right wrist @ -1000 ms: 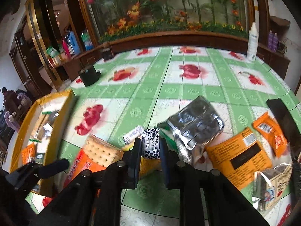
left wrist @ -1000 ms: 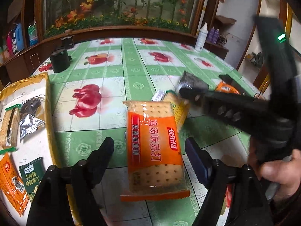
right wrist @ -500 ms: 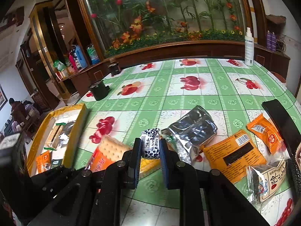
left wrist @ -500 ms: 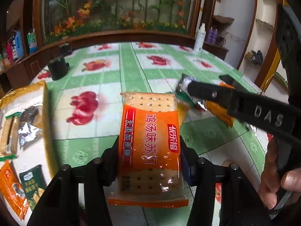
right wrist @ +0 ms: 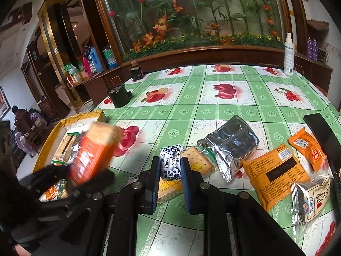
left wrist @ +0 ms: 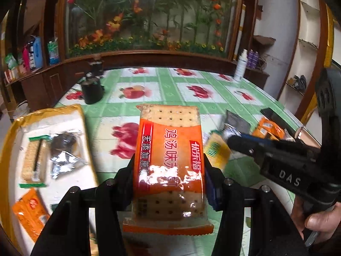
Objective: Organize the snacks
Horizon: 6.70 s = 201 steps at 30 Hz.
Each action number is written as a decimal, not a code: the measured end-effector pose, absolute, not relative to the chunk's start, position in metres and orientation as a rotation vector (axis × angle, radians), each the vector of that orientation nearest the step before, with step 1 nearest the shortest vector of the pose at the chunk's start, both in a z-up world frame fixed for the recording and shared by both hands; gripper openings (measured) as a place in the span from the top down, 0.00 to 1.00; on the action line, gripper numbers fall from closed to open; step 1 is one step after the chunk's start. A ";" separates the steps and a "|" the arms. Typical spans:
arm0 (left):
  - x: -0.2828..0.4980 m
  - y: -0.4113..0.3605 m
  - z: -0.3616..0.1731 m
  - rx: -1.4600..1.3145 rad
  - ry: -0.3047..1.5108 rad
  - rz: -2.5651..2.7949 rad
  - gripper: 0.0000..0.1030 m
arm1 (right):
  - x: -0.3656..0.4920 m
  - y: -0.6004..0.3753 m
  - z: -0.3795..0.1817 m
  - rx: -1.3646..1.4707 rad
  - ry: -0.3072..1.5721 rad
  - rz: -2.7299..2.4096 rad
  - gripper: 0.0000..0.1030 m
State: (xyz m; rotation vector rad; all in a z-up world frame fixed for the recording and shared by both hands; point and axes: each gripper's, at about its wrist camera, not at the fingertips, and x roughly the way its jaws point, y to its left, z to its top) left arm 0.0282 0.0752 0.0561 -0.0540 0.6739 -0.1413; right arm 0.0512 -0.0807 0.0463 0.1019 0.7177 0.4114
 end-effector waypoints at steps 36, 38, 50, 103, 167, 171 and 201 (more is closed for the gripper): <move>0.030 0.254 0.064 -0.344 0.714 0.272 0.48 | 0.021 0.118 0.031 -0.010 0.811 0.810 0.80; 0.031 0.255 0.062 -0.355 0.721 0.267 0.48 | 0.021 0.120 0.025 -0.024 0.819 0.807 0.80; 0.036 0.250 0.057 -0.341 0.749 0.263 0.48 | 0.015 0.126 0.015 -0.076 0.820 0.814 0.80; 0.039 0.244 0.059 -0.316 0.741 0.268 0.36 | 0.012 0.114 0.031 -0.039 0.761 0.852 0.77; 0.041 0.113 0.063 -0.194 0.706 -0.072 0.87 | 0.105 -0.015 0.029 0.206 0.938 0.630 0.76; 0.044 0.112 0.060 -0.190 0.721 -0.082 0.87 | 0.103 -0.002 0.015 0.106 1.015 0.565 0.77; 0.044 0.096 0.049 -0.145 0.764 -0.108 0.87 | 0.079 -0.068 0.016 0.044 0.934 0.288 0.48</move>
